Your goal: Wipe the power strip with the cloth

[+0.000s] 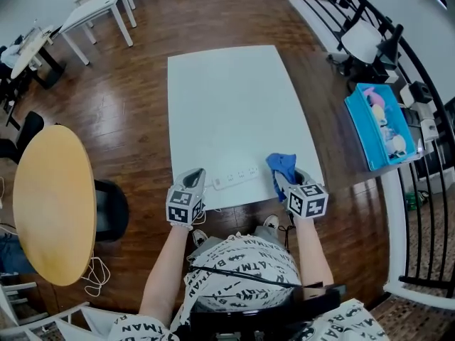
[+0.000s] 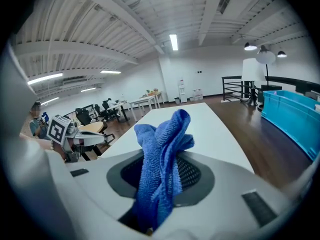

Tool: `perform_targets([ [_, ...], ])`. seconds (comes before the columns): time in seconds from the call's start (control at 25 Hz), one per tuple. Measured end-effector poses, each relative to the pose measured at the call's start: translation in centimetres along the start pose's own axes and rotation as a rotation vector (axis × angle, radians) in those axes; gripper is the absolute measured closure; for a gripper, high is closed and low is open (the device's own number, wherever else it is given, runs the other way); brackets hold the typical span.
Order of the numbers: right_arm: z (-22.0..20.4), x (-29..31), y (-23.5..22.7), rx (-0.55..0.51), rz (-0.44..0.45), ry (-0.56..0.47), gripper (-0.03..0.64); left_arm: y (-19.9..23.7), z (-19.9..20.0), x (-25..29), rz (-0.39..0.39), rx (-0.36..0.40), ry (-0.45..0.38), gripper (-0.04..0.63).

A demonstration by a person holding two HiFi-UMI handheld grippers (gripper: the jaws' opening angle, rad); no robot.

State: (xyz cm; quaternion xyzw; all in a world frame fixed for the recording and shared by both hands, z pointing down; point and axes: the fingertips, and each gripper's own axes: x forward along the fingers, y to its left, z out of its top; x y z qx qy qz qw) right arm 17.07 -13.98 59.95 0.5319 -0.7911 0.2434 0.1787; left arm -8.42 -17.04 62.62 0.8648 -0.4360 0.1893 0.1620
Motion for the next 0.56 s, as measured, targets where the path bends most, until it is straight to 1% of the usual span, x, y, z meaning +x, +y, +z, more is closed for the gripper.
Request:
perform_targets([
  [0.12,-0.2,0.3,0.5,0.006,0.005,-0.006,0.482,-0.5,0.9,-1.1,0.034,-0.060,-0.029,0.592],
  [0.36,-1.2,0.6,1.4,-0.005,0.009,0.009,0.482,-1.8,0.6,-1.8,0.044,-0.192,-0.031,0.592],
  [0.56,-2.3,0.4,1.3,-0.008,0.014,0.027,0.482,-3.1,0.2,-1.8,0.042,-0.212,-0.022,0.592],
])
